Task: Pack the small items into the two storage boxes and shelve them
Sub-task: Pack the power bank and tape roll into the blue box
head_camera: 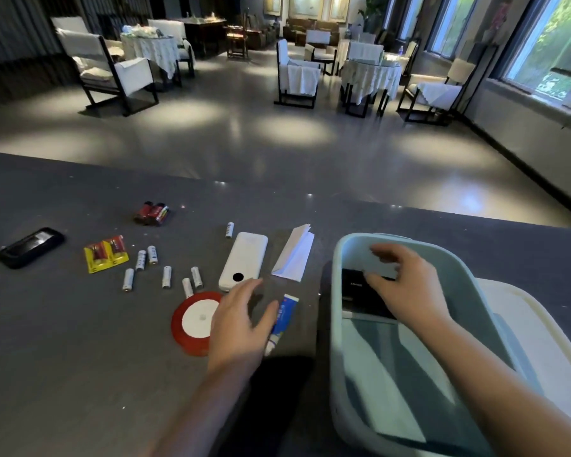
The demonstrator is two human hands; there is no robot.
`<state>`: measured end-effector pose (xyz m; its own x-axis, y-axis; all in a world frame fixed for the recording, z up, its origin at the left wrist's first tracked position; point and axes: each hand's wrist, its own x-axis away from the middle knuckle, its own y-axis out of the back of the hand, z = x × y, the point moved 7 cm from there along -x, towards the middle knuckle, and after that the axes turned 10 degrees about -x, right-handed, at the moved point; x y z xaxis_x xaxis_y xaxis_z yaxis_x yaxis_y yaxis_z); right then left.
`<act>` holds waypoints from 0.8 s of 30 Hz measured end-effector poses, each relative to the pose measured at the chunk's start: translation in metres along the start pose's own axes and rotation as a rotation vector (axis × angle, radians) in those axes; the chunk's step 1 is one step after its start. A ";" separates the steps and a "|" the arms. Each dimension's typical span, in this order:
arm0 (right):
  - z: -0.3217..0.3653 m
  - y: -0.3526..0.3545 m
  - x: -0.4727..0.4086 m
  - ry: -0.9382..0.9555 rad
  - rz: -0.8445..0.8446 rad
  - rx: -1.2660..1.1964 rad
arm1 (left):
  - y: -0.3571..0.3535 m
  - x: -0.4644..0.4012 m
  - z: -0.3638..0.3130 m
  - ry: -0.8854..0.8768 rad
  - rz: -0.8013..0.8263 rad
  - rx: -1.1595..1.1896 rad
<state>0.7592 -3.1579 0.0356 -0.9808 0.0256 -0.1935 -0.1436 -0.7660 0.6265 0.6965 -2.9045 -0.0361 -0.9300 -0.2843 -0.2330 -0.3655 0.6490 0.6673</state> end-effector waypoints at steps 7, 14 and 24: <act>0.086 -0.105 -0.002 0.041 0.223 -0.068 | 0.041 0.007 0.089 0.300 0.036 -0.262; 0.064 -0.214 -0.034 -0.254 0.395 0.174 | 0.038 -0.001 0.092 0.171 0.104 -0.328; 0.054 -0.257 -0.046 -0.420 0.178 0.320 | 0.046 -0.004 0.112 0.091 0.240 -0.390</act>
<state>0.8342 -2.9281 -0.0758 -0.9524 0.2178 0.2131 0.0605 -0.5505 0.8326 0.6793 -2.7942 -0.0833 -0.9729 -0.2308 0.0119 -0.0824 0.3947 0.9151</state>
